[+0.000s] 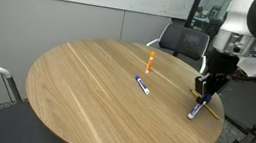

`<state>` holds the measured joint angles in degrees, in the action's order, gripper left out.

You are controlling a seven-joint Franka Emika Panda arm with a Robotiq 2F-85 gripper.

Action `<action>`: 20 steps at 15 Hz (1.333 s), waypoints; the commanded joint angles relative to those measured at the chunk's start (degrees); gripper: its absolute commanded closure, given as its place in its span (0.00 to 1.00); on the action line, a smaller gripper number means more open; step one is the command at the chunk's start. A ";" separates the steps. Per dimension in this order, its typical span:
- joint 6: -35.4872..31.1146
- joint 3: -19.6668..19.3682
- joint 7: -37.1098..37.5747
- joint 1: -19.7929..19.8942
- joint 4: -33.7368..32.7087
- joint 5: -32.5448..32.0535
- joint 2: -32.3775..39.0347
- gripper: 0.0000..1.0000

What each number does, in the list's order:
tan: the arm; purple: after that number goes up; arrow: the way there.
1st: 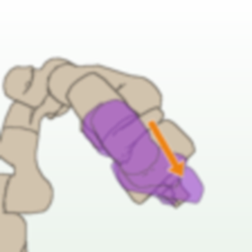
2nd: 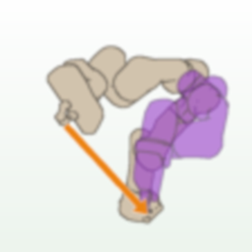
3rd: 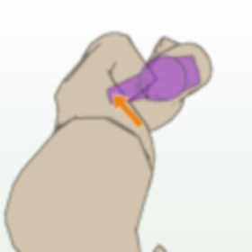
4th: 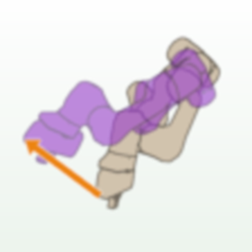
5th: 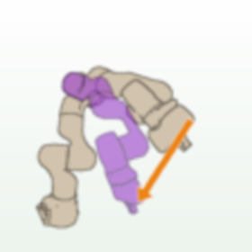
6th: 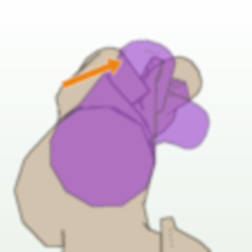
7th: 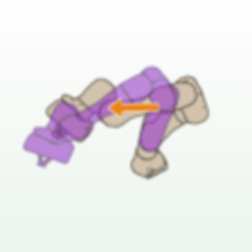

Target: Move the blue marker on the right to the left

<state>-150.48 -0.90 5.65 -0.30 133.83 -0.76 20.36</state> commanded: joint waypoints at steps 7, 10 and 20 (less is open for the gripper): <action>1.11 -0.74 0.65 -0.56 -2.55 -0.11 2.39 0.95; 1.44 -0.73 0.55 -0.48 -2.68 0.04 2.31 0.47; 8.53 -0.15 -2.71 0.43 -1.14 0.65 -2.08 0.01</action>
<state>-141.84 -1.01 2.85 0.17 132.80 -0.09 18.17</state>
